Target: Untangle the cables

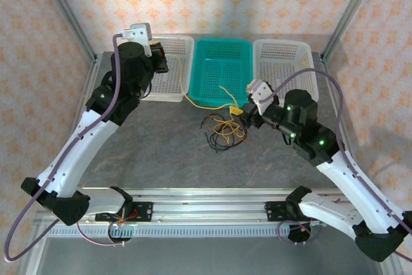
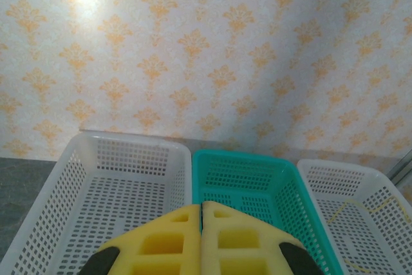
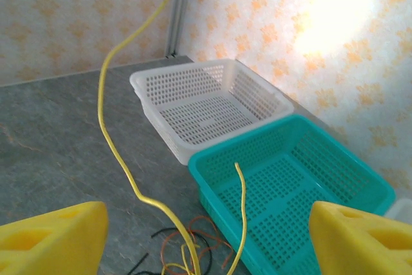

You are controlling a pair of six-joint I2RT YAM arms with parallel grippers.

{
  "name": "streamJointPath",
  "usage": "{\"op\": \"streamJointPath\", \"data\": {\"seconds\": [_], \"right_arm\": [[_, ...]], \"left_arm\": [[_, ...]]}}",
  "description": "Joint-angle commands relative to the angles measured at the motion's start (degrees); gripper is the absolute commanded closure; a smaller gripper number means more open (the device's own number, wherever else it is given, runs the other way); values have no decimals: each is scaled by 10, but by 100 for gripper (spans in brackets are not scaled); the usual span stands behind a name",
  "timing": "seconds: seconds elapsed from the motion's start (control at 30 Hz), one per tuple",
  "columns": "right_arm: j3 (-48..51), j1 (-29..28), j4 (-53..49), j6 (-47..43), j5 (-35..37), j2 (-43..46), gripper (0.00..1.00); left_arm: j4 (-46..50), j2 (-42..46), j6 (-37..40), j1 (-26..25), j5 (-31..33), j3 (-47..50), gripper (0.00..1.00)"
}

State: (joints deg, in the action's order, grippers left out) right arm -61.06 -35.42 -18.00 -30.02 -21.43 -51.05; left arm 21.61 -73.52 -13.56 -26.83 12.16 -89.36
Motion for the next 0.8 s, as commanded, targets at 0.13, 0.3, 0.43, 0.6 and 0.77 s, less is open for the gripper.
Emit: {"op": "streamJointPath", "data": {"seconds": [0.13,0.3,0.43,0.6,0.77], "right_arm": [[-9,1,3,-19,-62,-41,18],[-9,1,-20,-34,-71,-81,18],[5,1,-19,-35,-47,-94,23],[6,1,-19,-32,-55,-94,42],[6,1,-27,-31,-55,-92,56]], "left_arm": [[-8,16,-4,6,-12,13,100],[-16,23,-10,6,-13,23,100],[-19,25,-18,6,-18,32,100],[-24,27,-22,6,-17,39,100],[-24,29,-23,6,-12,40,100]]}}
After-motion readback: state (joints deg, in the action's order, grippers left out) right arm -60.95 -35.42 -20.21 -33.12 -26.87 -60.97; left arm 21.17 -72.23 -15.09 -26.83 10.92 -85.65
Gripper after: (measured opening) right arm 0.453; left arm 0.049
